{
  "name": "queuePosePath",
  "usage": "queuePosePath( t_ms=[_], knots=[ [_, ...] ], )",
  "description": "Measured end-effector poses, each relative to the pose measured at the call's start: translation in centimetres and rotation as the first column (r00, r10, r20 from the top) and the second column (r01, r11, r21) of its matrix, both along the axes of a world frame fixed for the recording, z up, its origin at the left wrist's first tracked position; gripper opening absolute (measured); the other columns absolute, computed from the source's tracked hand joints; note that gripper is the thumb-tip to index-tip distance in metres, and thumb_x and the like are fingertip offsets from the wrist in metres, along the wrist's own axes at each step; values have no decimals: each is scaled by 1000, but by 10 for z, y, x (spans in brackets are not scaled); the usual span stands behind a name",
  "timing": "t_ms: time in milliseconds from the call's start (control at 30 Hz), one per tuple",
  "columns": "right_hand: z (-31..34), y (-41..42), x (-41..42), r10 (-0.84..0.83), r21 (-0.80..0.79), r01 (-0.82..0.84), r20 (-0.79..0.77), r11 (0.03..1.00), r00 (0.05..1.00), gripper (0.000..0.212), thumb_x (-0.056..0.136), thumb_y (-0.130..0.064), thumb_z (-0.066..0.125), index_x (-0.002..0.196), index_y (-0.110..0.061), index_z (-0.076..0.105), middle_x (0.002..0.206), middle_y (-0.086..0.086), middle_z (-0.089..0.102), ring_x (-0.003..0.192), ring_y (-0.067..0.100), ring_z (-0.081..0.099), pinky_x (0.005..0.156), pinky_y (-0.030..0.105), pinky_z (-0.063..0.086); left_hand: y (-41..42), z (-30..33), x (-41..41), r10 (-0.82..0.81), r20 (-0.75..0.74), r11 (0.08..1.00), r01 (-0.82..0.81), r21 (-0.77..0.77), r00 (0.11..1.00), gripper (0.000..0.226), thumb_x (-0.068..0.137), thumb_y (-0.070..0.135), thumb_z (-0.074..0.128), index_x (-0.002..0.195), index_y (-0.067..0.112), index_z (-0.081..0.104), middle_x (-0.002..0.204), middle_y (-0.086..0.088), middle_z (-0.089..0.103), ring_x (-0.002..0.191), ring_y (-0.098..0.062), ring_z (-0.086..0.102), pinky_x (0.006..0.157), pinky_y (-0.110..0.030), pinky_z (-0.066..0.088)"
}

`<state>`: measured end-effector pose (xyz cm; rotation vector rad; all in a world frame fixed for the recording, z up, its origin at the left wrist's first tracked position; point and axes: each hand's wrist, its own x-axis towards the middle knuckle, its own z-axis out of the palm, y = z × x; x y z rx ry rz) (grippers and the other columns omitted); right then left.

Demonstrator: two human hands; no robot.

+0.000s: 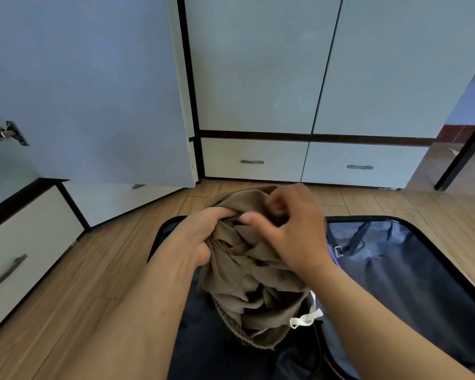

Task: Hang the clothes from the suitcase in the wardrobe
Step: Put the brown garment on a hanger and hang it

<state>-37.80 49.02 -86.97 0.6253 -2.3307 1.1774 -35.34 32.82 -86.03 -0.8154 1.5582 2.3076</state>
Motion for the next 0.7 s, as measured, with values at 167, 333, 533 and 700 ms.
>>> queuePosePath(
  t_ms=[167,333,533,700],
  knots=[
    [-8,3,-10,131,247,-279,485,928,865,66,66,-68,68,116,-24,64,110,-11,62,105,10,55,95,29,44,-2,8,6,-71,-104,997,75,34,992,48,63,8,74,109,-4,68,106,-26,69,82,-34,69,80,-48,57],
    [-15,6,-11,39,247,-220,576,944,816,22,93,-36,58,92,-19,72,91,0,71,91,18,61,87,31,48,-12,3,11,-68,-66,998,69,12,996,28,67,0,71,94,-3,69,92,-25,71,73,-33,71,73,-46,59],
    [13,13,-12,233,-264,-93,572,960,786,28,92,-32,61,79,-8,68,76,6,72,62,13,63,64,27,54,-8,-13,9,53,-36,963,-61,-262,998,13,91,2,58,101,0,66,81,-19,70,70,-30,66,66,-37,55],
    [-8,-9,3,288,64,-420,636,905,716,27,91,-25,63,117,-24,66,110,-8,68,99,6,62,84,13,46,7,-3,2,96,-38,956,-103,-274,995,34,97,36,52,100,6,67,90,-15,72,85,-29,68,76,-35,55]
  ],
)
